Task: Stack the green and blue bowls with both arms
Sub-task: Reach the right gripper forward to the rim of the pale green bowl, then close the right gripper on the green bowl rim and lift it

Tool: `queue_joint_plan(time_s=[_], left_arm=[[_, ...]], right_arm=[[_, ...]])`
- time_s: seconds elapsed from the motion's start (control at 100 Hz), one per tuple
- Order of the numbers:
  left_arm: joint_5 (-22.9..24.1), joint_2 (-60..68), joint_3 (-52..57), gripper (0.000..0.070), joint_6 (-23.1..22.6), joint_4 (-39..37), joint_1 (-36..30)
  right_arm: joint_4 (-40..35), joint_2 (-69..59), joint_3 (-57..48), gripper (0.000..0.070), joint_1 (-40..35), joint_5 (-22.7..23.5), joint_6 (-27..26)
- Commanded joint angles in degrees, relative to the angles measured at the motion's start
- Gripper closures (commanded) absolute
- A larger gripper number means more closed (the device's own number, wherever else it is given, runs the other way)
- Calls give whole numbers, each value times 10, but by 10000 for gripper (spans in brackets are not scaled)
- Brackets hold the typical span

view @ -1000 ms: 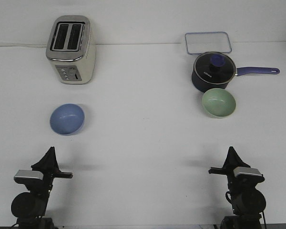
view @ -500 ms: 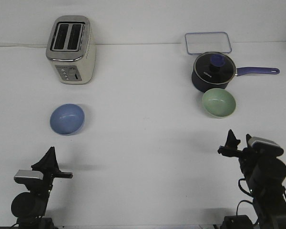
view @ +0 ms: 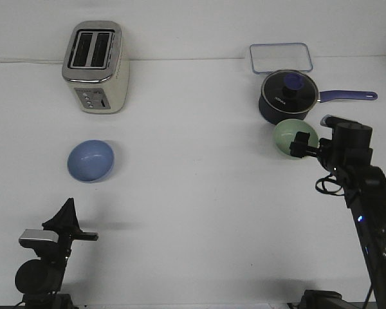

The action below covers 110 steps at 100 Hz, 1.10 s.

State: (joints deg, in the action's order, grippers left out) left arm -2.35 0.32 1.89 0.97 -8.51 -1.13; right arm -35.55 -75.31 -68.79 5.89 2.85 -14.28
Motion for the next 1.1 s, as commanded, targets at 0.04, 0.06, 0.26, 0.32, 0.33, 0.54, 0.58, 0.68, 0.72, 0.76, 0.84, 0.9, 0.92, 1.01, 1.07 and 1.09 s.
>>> queue_joint_plan(time_s=[0.04, 0.06, 0.26, 0.32, 0.33, 0.54, 0.58, 0.68, 0.72, 0.76, 0.84, 0.9, 0.92, 1.01, 1.07, 1.09], left_arm=[[-1, 0, -11, 685, 1, -6, 1], [-1, 0, -11, 685, 1, -6, 1], [-1, 0, -11, 685, 1, -6, 1], [-1, 0, -11, 685, 1, -6, 1], [-1, 0, -11, 685, 1, -6, 1], [-1, 0, -11, 685, 1, -6, 1], [-1, 0, -11, 685, 1, -6, 1], [-1, 0, -11, 685, 1, -6, 1], [-1, 0, -11, 685, 1, -6, 1], [-1, 0, -11, 685, 1, -6, 1], [-1, 0, -11, 685, 1, -6, 1], [-1, 0, -11, 685, 1, -6, 1], [-1, 0, -11, 685, 1, -6, 1], [-1, 0, -11, 685, 1, -6, 1], [-1, 0, -11, 685, 1, -5, 1], [-1, 0, -11, 685, 1, -6, 1]], right_arm=[[-6, -75, -35, 110, 24, 0, 15], [-7, -88, -40, 110, 27, 1, 19], [-11, -196, -79, 110, 46, 4, 29], [-7, -219, -85, 110, 48, 14, 33], [-6, -223, -86, 110, 48, 16, 34], [24, -269, -93, 125, 47, 20, 40], [28, -274, -93, 133, 48, 21, 41], [34, -281, -93, 311, 48, 22, 47], [35, -281, -93, 403, 49, 23, 53], [38, -281, -93, 459, 50, 22, 55], [41, -284, -93, 502, 53, 22, 55], [38, -289, -93, 594, 57, 23, 55], [37, -290, -93, 629, 59, 23, 55], [31, -293, -93, 698, 64, 23, 55], [29, -294, -93, 698, 68, 23, 55], [29, -294, -93, 698, 70, 24, 55]])
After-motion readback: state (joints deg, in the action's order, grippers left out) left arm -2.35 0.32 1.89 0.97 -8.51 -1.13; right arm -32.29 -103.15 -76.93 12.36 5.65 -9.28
